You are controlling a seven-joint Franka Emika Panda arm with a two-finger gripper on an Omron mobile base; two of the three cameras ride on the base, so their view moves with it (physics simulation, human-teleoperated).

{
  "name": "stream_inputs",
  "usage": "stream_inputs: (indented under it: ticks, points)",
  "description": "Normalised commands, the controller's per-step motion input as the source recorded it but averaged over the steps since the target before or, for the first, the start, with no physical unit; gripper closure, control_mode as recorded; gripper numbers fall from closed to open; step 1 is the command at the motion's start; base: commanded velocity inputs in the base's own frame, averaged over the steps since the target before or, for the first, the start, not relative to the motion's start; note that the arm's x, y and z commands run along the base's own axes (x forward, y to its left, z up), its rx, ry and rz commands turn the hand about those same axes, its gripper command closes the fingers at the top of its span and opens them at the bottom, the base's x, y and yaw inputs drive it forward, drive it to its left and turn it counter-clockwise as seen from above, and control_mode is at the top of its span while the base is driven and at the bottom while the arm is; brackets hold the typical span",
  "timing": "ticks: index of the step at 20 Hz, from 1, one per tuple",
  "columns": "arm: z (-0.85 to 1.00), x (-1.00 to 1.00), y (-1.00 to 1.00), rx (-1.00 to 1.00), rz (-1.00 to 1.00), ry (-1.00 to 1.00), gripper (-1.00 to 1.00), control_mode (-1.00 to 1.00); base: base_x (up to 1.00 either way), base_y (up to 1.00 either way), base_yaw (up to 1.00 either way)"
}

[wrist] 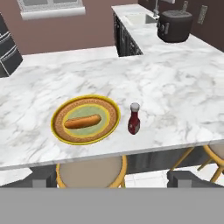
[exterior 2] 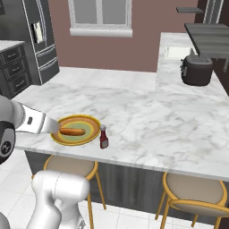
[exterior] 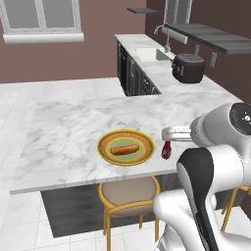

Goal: Move the hot dog bun to the plate on the dining table and place the condiment next to that plate. Then navigate to the fridge and take the sausage and place it on the plate as well.

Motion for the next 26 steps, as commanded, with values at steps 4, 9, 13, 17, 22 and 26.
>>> stream_inputs:
  ticks: [4,9,13,17,22,26]
  points:
    - [0.0,0.0,0.0,0.0,0.0,0.0,-1.0,1.0,-0.6,0.13,0.0]
    - [0.0,0.0,0.0,0.0,0.0,0.0,-1.0,1.0,-0.44,0.79,0.0]
    - [0.0,0.0,0.0,0.0,0.0,0.0,-1.0,1.0,-0.08,1.0,0.05]
    - [0.0,0.0,0.0,0.0,0.0,0.0,-1.0,1.0,0.03,1.0,0.11]
    - [0.0,0.0,0.0,0.0,0.0,0.0,-1.0,1.0,0.2,1.0,0.15]
    - [0.0,0.0,0.0,0.0,0.0,0.0,-1.0,1.0,0.4,1.0,0.2]
